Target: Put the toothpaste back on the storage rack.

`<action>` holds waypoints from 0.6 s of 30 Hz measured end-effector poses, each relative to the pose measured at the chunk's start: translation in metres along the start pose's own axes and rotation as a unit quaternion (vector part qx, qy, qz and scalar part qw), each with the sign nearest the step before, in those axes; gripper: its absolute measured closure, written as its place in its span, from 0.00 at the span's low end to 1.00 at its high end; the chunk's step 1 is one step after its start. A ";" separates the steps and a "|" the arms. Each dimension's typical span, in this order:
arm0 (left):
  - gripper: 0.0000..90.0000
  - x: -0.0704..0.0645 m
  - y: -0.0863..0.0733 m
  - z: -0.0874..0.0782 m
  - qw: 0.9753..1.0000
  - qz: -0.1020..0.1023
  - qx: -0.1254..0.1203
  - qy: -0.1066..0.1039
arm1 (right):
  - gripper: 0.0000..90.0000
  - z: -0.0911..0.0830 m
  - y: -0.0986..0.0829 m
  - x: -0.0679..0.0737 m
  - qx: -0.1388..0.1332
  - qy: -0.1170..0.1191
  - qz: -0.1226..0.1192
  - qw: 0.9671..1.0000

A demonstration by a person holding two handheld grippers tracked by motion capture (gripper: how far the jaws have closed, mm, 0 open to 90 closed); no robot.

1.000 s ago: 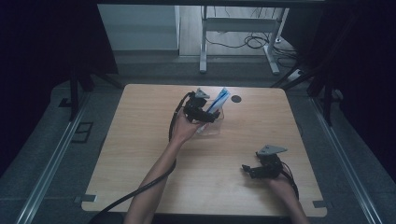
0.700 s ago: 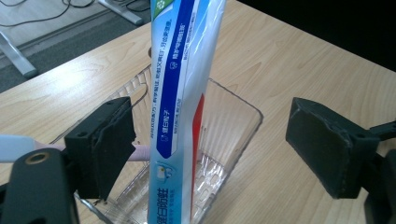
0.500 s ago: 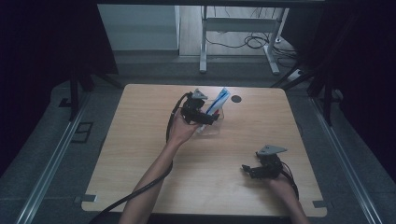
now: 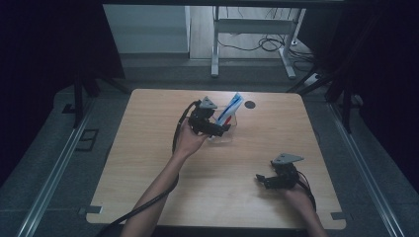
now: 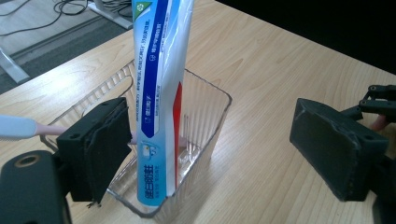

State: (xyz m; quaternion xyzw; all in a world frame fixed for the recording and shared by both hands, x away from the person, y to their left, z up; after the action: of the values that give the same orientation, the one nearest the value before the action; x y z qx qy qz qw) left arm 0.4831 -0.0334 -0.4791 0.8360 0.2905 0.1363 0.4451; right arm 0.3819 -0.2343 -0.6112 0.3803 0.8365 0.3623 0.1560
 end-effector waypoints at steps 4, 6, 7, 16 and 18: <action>0.14 -0.003 -0.002 -0.004 1.000 0.001 -0.004 0.002 | 0.16 0.000 0.000 0.000 0.000 0.000 0.000 1.000; 0.14 -0.004 -0.004 -0.007 1.000 0.004 -0.003 0.002 | 0.16 0.000 0.000 0.000 0.000 0.000 0.000 1.000; 0.14 -0.005 -0.005 -0.008 1.000 0.005 -0.002 0.003 | 0.16 0.000 0.000 0.000 0.000 0.000 0.000 1.000; 0.14 -0.009 -0.019 -0.020 1.000 0.004 0.002 0.004 | 0.16 0.000 0.000 0.000 0.000 0.000 0.000 1.000; 0.14 -0.009 -0.022 -0.022 1.000 0.004 0.001 0.004 | 0.16 0.000 0.000 0.000 0.000 0.000 -0.001 1.000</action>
State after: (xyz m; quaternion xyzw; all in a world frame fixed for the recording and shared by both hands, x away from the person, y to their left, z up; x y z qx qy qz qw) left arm 0.4569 -0.0146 -0.4839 0.8371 0.2895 0.1409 0.4422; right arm 0.3819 -0.2343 -0.6112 0.3800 0.8367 0.3619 0.1565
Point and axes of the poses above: each handheld gripper's, and its own axes: z roughly forward along the jaws, y roughly out of its top, x roughly to its left, the point moved 10 cm from there along z, roughly forward along the jaws, and after that the axes turned 1 degree about z, right-handed, at the moved point
